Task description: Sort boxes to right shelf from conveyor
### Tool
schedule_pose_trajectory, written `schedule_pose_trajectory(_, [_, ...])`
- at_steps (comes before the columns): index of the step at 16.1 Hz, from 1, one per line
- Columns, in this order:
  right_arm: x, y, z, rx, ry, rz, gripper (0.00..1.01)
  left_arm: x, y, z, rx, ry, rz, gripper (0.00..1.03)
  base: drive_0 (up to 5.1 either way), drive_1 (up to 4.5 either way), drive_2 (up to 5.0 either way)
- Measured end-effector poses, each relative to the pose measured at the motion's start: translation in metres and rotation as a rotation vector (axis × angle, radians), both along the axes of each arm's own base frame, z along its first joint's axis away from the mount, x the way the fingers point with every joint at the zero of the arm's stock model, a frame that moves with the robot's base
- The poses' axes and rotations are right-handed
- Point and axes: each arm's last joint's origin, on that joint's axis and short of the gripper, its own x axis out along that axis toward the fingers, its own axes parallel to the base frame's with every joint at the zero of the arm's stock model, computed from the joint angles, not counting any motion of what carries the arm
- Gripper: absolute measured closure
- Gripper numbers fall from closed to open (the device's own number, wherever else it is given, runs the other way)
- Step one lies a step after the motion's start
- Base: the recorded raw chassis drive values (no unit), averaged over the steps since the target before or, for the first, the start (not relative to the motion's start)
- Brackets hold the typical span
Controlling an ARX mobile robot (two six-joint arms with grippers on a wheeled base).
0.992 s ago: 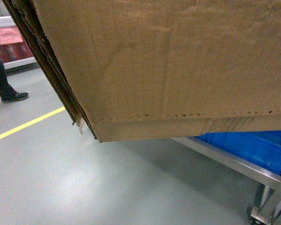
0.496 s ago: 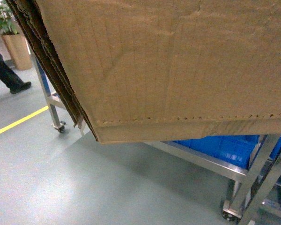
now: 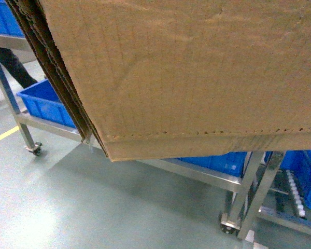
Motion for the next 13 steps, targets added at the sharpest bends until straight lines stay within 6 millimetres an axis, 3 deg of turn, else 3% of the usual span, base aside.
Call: schedule_pose_trajectory(13, [0.0,0.0,0.0,0.0,0.0,0.0,0.99,0.0,0.0,0.0,0.0,0.0,0.0,1.01,-1.3,-1.34,-1.3])
